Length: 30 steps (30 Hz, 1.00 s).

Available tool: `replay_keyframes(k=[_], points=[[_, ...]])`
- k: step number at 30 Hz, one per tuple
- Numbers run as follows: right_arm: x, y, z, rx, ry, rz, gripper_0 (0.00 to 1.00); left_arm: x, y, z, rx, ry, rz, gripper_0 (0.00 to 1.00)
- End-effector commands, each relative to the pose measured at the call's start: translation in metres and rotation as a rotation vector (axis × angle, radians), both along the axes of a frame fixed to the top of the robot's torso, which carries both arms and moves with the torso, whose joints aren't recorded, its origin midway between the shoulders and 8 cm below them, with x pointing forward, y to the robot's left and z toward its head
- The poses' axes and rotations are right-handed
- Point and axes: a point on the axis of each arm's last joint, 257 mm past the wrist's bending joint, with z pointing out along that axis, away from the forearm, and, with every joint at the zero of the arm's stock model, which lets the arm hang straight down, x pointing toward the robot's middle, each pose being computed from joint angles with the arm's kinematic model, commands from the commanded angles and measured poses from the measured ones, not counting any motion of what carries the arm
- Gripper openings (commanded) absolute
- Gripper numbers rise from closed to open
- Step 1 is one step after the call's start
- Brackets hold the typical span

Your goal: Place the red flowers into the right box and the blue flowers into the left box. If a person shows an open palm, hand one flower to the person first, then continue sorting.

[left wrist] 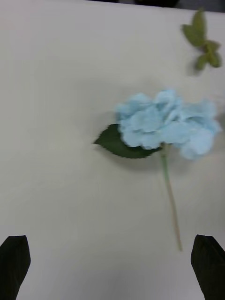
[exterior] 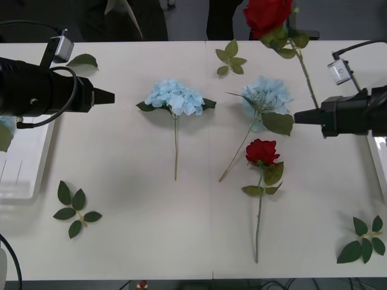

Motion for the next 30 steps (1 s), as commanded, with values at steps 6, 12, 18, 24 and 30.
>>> replay_keyframes(k=[6,12,18,24,30], points=[[0.041,-0.181,0.023,-0.270,-0.033,-0.333,0.00,0.037,-0.024,-0.044,0.075,-0.016,0.213,1.00],[0.037,-0.277,0.032,-0.420,-0.031,-0.489,0.00,0.038,-0.066,-0.073,0.160,-0.035,0.208,1.00],[0.019,-0.355,0.045,-0.548,-0.011,-0.604,0.00,0.027,-0.105,-0.101,0.253,-0.057,0.155,1.00],[0.005,-0.402,0.057,-0.577,-0.006,-0.694,0.00,0.039,-0.138,-0.118,0.235,-0.136,0.072,1.00],[0.000,-0.426,0.057,-0.599,-0.013,-0.741,0.00,0.041,-0.144,-0.120,0.225,-0.147,0.054,1.00]])
